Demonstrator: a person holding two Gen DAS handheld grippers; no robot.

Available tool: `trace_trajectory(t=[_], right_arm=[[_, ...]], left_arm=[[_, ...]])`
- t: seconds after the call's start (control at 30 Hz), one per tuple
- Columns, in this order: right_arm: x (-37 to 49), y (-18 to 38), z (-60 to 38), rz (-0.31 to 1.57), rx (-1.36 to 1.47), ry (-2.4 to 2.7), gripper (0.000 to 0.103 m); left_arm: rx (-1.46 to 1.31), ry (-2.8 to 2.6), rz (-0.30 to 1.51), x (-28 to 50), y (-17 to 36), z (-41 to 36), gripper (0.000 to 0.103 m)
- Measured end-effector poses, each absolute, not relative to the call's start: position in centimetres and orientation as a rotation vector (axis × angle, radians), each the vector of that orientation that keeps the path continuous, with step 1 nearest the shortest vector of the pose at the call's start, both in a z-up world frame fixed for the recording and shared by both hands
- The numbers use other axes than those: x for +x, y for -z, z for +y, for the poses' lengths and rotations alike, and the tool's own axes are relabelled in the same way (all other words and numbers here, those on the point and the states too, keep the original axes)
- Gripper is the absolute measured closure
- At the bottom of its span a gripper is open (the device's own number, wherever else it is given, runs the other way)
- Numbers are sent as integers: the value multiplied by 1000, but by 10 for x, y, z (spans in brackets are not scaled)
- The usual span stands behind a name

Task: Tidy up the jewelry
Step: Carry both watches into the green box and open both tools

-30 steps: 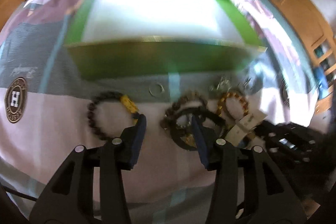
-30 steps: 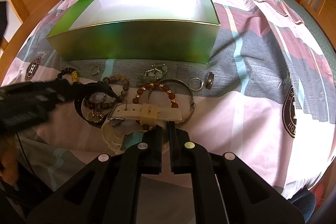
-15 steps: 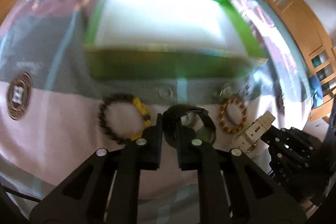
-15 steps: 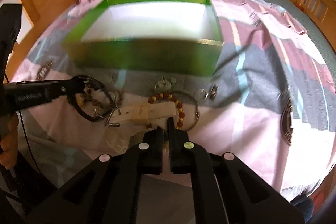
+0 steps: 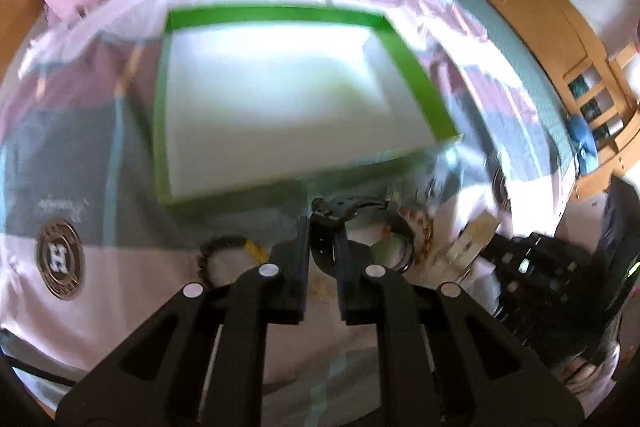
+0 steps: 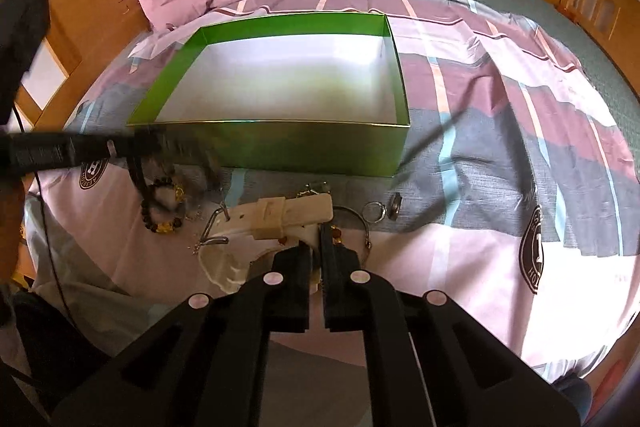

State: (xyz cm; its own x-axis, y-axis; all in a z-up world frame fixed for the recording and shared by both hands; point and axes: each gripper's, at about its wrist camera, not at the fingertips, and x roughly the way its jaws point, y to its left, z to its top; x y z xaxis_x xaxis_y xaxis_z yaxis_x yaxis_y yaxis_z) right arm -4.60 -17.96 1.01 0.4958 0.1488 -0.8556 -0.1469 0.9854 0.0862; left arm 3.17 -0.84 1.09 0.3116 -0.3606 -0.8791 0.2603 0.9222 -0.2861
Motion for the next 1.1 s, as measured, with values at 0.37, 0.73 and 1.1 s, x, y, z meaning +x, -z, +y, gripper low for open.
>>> trace_trajectory(t=[0.37,0.73,1.1], right_arm=[[-47,-1,-174,1072,23,-194,98],[-54,-6,-178,1058,42,-193,97],[-62,-8,-178,1050,49,-208,97]], left_arm=[[-173,368,1330,10,59,18,83],[-132,352,1338,-17,61,15,87],[-185,341,1293,-25,48,29,81]])
